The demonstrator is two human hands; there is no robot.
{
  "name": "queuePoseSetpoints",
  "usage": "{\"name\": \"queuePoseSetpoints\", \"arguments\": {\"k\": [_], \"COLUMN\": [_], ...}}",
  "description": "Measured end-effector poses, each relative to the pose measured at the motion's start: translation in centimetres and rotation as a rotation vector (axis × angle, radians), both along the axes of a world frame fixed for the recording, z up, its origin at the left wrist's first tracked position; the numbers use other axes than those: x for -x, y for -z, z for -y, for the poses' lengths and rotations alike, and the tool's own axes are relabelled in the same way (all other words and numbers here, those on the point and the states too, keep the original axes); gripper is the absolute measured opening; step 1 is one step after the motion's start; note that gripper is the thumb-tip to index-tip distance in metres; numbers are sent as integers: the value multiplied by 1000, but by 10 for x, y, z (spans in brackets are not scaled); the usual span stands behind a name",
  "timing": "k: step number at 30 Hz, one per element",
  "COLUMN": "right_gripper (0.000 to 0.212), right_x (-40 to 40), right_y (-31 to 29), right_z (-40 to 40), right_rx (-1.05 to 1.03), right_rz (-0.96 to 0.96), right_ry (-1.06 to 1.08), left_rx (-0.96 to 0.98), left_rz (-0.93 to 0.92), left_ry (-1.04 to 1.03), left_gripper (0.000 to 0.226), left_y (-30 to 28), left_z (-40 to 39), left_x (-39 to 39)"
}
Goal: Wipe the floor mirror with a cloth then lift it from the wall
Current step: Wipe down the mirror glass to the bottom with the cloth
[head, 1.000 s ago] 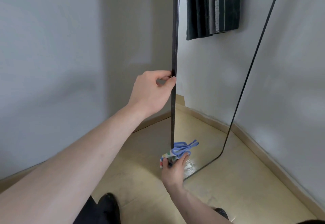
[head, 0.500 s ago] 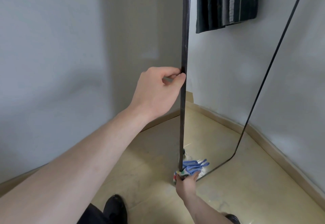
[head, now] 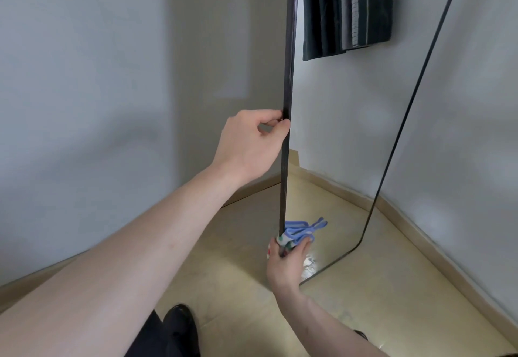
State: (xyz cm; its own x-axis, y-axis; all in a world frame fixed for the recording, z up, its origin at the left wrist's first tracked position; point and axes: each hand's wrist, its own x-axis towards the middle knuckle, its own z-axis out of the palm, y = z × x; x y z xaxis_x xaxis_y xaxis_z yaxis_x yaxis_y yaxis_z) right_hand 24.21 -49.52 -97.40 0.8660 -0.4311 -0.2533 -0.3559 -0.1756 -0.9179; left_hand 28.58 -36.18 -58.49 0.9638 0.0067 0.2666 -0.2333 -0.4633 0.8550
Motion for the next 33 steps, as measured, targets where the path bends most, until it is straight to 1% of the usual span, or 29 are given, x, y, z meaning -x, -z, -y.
{"name": "queuePoseSetpoints", "arguments": {"k": [3, 6, 7, 9, 11, 13, 15, 19, 22, 24, 25, 26, 28, 30, 31, 32, 33], "right_gripper": [94, 97, 94, 83, 74, 76, 80, 90, 85, 79, 83, 88, 101, 116, 115, 108, 96], "right_x": [8, 13, 14, 19, 23, 29, 31, 36, 34, 36, 36, 36, 38, 34, 32, 30, 23], "right_y": [-63, -70, -65, -49, -26, -5, 16, 28, 48, 60, 62, 69, 96, 106, 102, 79, 51], "right_z": [-11, -10, -7, -1, 4, 8, 12, 17, 21, 27, 30, 34, 50, 59, 63, 65, 65], "right_rx": [12, 39, 38, -11, -54, -99, -151, -265, -311, -265, -237, -167, -25, 32, 39, 51, 84], "right_rz": [22, 38, 15, -13, -63, -129, -183, -302, -379, -443, -491, -510, -533, -539, -548, -542, -554], "right_ry": [-7, -39, -42, -14, -15, -26, -6, 48, 80, 45, 32, 25, -47, -73, -76, -112, -123], "left_rx": [16, 22, 24, 17, 6, 11, 5, -10, -25, -43, -46, -41, -30, -33, -36, -33, -27], "left_rz": [20, 19, 19, 18, 10, 1, -3, -9, 9, 19, 20, 21, 21, 33, 36, 36, 34], "left_ry": [3, -16, -19, -14, -11, -6, -16, -15, -18, -14, -12, -12, -16, -9, 1, 12, 23], "left_gripper": [32, 33, 33, 33, 26, 16, 17, 15, 21, 25, 25, 24, 22, 31, 35, 37, 38], "left_y": [-1, 0, -1, 0, 2, 6, 9, 8, 8, 7, 7, 7, 10, 12, 13, 15, 15], "left_z": [1, 2, 2, 1, 0, -1, -1, -2, -3, -3, -4, -4, -5, -5, -4, -4, -3], "left_x": [1, 0, 0, -1, -4, -7, -9, -11, -13, -14, -14, -16, -21, -27, -28, -30, -30]}}
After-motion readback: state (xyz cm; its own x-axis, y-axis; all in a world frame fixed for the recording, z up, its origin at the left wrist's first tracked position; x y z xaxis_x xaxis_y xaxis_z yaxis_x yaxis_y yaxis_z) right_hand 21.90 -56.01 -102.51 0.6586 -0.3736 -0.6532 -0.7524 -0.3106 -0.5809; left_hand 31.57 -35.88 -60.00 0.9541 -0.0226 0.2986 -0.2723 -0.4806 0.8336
